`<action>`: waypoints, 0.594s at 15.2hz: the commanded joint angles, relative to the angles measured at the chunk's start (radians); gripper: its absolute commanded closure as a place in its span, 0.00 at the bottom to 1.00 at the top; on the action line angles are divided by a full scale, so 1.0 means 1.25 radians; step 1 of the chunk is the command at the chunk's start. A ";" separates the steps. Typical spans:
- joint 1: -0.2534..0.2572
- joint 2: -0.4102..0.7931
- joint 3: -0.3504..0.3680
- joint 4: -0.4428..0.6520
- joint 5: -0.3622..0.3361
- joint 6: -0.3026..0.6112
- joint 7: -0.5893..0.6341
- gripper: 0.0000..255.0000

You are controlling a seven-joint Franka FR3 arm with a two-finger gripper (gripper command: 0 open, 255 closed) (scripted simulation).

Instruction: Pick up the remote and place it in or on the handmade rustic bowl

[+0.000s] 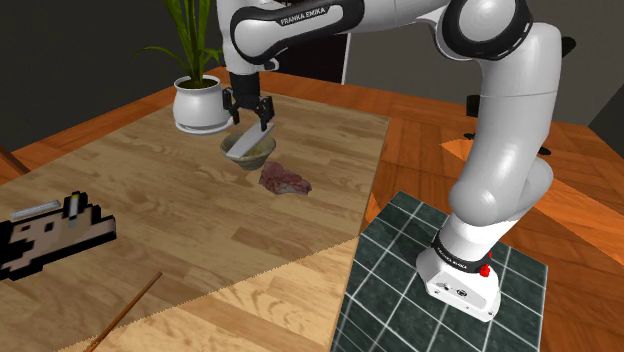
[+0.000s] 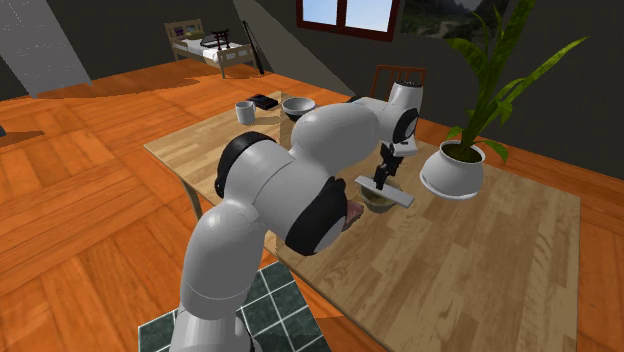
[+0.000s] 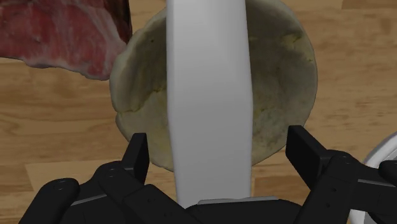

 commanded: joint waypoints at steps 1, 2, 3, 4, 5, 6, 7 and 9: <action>0.003 -0.012 0.006 0.034 0.010 -0.044 -0.003 0.00; 0.003 -0.012 0.006 0.034 0.010 -0.044 -0.003 0.00; 0.003 -0.012 0.006 0.034 0.010 -0.044 -0.003 0.00; 0.003 -0.012 0.006 0.034 0.010 -0.044 -0.003 0.00; 0.003 -0.012 0.006 0.034 0.010 -0.044 -0.003 0.00; 0.003 -0.012 0.006 0.034 0.010 -0.044 -0.003 0.00; 0.003 -0.012 0.006 0.034 0.010 -0.044 -0.003 0.00; 0.003 -0.012 0.006 0.034 0.010 -0.044 -0.003 0.00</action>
